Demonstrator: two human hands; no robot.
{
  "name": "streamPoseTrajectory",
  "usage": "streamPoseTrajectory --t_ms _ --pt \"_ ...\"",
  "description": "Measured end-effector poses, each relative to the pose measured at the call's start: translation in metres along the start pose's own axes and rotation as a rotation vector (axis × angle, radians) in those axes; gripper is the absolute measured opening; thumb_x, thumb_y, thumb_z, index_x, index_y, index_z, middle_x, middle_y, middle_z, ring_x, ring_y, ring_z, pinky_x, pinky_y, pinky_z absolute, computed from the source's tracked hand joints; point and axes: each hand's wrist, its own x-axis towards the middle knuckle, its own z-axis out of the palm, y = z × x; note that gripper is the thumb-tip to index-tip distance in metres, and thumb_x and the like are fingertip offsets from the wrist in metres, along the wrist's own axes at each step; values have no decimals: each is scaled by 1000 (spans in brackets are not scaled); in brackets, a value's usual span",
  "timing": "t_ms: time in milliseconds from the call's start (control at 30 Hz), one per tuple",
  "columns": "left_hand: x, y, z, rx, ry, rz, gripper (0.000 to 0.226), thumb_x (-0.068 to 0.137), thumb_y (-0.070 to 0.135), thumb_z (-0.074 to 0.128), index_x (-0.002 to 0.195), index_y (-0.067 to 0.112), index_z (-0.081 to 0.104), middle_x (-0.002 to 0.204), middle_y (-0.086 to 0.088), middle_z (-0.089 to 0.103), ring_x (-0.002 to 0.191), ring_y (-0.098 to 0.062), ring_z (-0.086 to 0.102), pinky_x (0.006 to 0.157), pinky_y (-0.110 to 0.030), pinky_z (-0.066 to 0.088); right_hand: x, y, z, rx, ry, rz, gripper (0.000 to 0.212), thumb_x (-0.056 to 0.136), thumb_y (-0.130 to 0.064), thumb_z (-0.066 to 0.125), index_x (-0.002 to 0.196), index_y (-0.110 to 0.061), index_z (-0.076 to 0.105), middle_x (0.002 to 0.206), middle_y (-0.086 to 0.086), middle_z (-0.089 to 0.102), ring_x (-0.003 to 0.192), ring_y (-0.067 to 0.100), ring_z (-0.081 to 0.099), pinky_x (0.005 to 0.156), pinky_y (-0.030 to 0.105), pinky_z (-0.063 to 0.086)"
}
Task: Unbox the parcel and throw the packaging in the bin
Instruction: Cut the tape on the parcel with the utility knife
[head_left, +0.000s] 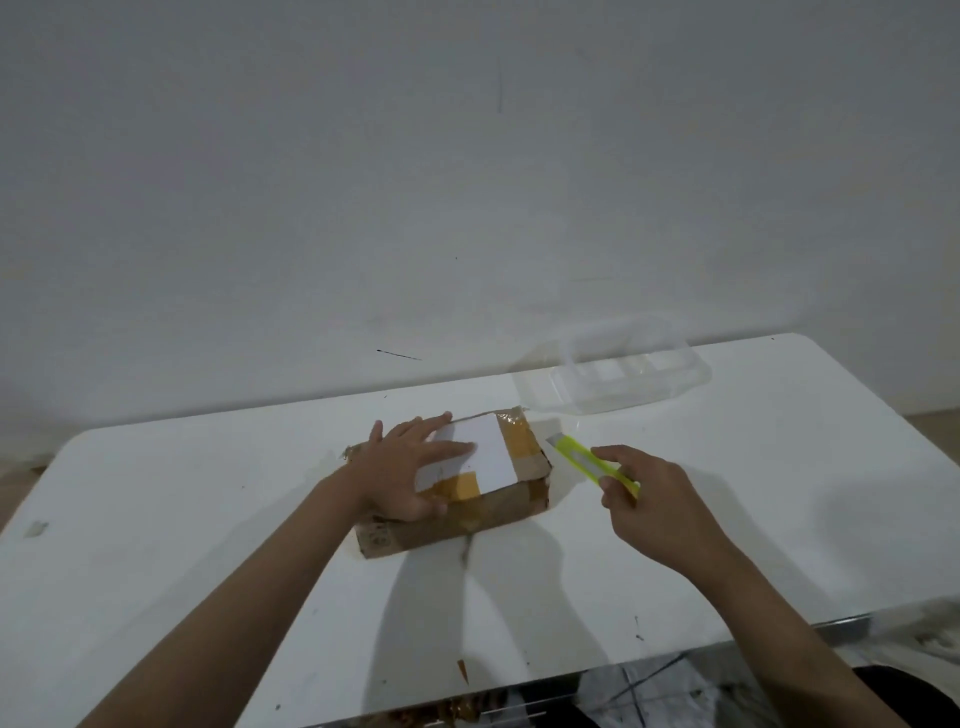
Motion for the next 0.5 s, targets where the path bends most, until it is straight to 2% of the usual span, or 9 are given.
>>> streamPoseTrajectory --t_ms 100,200,333,433,500 --pt "-3 -3 -4 3 10 -39 83 67 70 60 140 54 24 156 7 12 134 -26 28 107 -49 32 1 -1 4 5 -21 -13 33 88 -14 53 119 -25 60 75 -2 67 66 14 63 62 31 50" --pt "-6 8 0 -25 116 -201 88 61 82 52 140 48 29 147 3 25 125 -26 36 95 -43 45 1 -1 8 9 -25 -25 33 88 -14 54 120 -25 59 76 -4 67 67 11 62 61 27 49" --pt "-3 38 11 30 261 -400 81 75 79 41 142 34 30 132 -12 34 113 -29 45 83 -37 50 -2 1 10 7 -35 -31 32 89 -15 53 118 -25 59 76 -3 67 68 14 62 64 32 49" --pt "-6 50 11 -74 210 -442 83 76 76 44 143 30 24 129 -13 29 115 -30 43 87 -37 48 -3 4 13 21 -50 -19 32 89 -15 52 120 -24 59 81 -4 66 70 11 61 62 27 47" --pt "-10 53 13 -136 132 -429 90 77 72 48 147 27 14 136 -16 22 125 -34 33 97 -40 43 -2 5 15 22 -62 -11 33 90 -16 52 121 -23 58 83 -4 65 69 11 59 61 25 45"
